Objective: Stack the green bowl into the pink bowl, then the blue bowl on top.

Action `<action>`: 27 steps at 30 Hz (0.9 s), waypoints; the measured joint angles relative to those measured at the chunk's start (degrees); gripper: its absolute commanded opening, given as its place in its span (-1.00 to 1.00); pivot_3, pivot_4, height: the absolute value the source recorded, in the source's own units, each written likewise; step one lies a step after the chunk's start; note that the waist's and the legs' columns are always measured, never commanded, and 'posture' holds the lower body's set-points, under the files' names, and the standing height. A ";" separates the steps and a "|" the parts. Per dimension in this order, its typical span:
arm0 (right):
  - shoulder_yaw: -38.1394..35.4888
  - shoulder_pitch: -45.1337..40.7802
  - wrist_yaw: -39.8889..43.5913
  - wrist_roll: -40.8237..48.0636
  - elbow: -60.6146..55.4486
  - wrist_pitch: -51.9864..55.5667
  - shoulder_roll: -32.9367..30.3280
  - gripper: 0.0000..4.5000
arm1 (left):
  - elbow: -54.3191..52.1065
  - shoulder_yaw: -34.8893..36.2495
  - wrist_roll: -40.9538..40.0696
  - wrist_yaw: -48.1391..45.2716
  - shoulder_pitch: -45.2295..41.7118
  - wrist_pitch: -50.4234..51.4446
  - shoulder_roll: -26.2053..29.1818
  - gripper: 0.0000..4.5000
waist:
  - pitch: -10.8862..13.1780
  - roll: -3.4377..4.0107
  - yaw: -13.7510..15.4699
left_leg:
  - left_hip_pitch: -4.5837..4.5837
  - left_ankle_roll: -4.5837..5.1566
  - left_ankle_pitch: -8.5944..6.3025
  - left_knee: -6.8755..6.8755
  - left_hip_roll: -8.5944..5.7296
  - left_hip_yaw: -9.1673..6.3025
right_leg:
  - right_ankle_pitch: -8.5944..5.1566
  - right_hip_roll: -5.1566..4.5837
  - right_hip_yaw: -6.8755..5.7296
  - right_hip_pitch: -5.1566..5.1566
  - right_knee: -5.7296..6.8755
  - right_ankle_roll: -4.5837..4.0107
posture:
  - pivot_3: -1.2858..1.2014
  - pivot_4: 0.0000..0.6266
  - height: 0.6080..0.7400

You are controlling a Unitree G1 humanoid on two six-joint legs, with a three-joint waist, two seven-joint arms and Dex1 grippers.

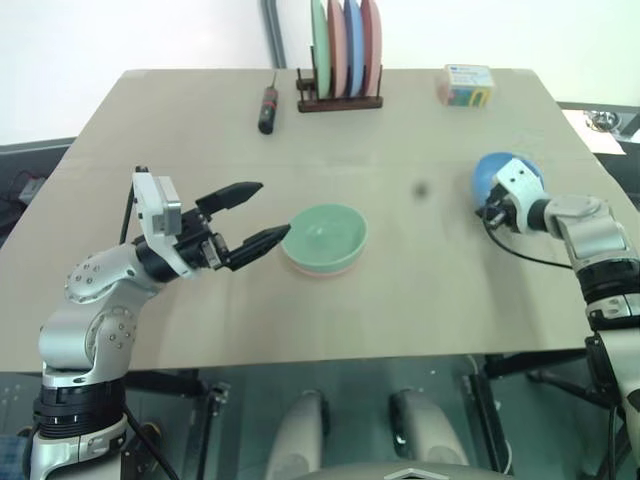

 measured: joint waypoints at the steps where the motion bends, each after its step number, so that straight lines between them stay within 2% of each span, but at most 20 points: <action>1: -0.02 0.08 0.71 0.26 -0.26 -0.01 0.06 -0.96 | 0.00 0.05 0.00 -0.02 0.05 0.00 0.00 1.00 | -0.01 -0.01 0.01 | 0.00 0.00 0.00 0.00 0.01 -0.03 | 0.00 0.01 -0.03 0.02 0.00 0.00 | 0.03 -0.52 1.00; 6: -0.02 0.87 3.25 1.65 -4.35 1.41 0.87 -0.96 | 0.00 0.35 -0.06 -0.37 0.72 0.00 0.01 1.00 | 0.03 0.04 -0.06 | -0.01 0.00 0.00 0.01 0.01 0.01 | 0.00 0.01 0.01 -0.02 0.02 0.00 | 0.03 -0.52 1.00; 9: 0.13 0.92 4.57 2.85 -10.74 2.81 1.75 -0.96 | 0.02 0.70 -0.06 -0.56 2.13 -0.03 0.07 1.00 | 0.06 0.09 -0.05 | -0.05 0.00 0.00 -0.01 0.02 0.00 | 0.00 0.01 0.01 -0.08 0.06 0.00 | 0.03 -0.52 1.00; 12: 0.89 0.83 6.68 4.66 -20.75 5.07 2.44 -0.96 | 0.14 1.38 -0.05 -0.94 3.79 -0.09 0.35 1.00 | 0.08 0.13 -0.05 | -0.08 0.00 0.00 -0.04 0.03 -0.01 | 0.00 0.01 0.00 -0.13 0.06 0.00 | 0.03 -0.52 1.00; 15: 3.90 0.78 10.04 8.70 -36.55 9.17 4.02 -0.96 | 0.12 3.02 -0.06 -1.01 5.26 -0.23 1.02 1.00 | 0.09 0.14 0.12 | -0.10 0.00 0.00 -0.04 0.04 -0.08 | -0.01 0.01 -0.07 -0.12 0.06 -0.01 | 0.03 -0.52 1.00; 19: 8.61 0.83 12.10 11.57 -49.91 12.80 5.16 -0.96 | 0.06 5.15 -0.04 -1.14 8.38 -0.34 1.83 1.00 | 0.07 0.12 0.23 | -0.10 0.00 0.00 -0.03 0.04 -0.10 | -0.02 -0.01 -0.12 -0.08 0.01 -0.01 | 0.03 -0.52 1.00; 27: 18.91 1.35 10.51 5.60 -54.14 9.69 6.01 -0.96 | 0.37 9.24 0.27 -2.55 13.83 -1.72 3.49 1.00 | 0.06 0.10 0.23 | -0.08 -0.01 0.00 -0.02 0.05 -0.12 | -0.14 -0.03 -0.16 -0.09 0.03 -0.23 | 0.03 -0.52 1.00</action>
